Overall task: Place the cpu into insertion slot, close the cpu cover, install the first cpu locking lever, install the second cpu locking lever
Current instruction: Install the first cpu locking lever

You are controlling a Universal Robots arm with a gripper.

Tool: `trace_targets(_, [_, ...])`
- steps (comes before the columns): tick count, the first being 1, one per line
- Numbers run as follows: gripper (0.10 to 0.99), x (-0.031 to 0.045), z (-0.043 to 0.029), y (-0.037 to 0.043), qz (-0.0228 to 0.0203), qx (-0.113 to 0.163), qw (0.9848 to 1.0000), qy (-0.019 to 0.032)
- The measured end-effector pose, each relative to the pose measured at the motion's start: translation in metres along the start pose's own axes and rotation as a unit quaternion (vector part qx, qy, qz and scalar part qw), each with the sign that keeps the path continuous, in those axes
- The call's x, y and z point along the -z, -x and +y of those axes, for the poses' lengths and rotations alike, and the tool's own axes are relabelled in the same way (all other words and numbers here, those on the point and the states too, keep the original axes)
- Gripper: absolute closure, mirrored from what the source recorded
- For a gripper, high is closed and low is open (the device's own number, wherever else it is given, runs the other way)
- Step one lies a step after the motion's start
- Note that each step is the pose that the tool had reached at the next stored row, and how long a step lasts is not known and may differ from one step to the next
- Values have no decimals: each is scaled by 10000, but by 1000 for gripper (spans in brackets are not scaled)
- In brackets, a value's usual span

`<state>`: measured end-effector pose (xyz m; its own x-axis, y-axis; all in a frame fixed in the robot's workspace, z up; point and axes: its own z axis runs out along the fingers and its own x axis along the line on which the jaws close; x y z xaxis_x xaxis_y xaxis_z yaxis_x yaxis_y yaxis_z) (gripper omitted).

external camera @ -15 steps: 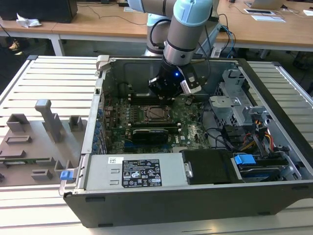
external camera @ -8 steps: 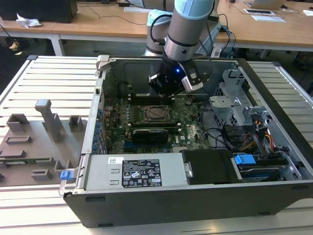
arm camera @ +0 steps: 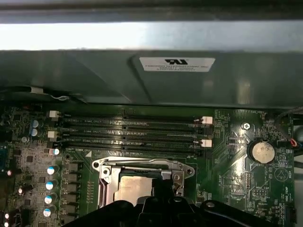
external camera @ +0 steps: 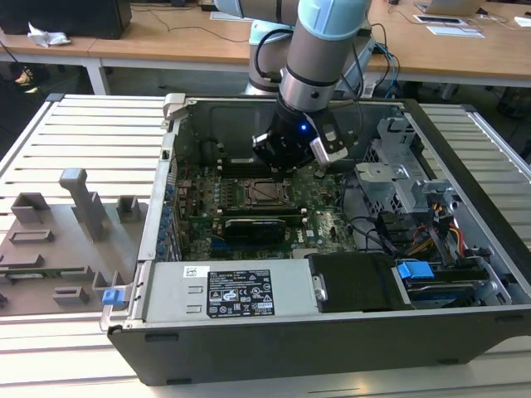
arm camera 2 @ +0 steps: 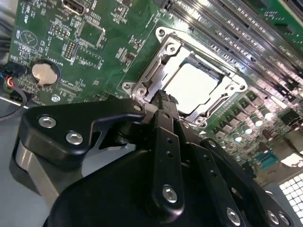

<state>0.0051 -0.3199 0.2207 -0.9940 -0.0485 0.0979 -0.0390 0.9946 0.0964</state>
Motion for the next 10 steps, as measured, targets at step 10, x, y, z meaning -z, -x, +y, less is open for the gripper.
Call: trace_targets(10, [980,96,-15,-10,1,-4,10000,-41])
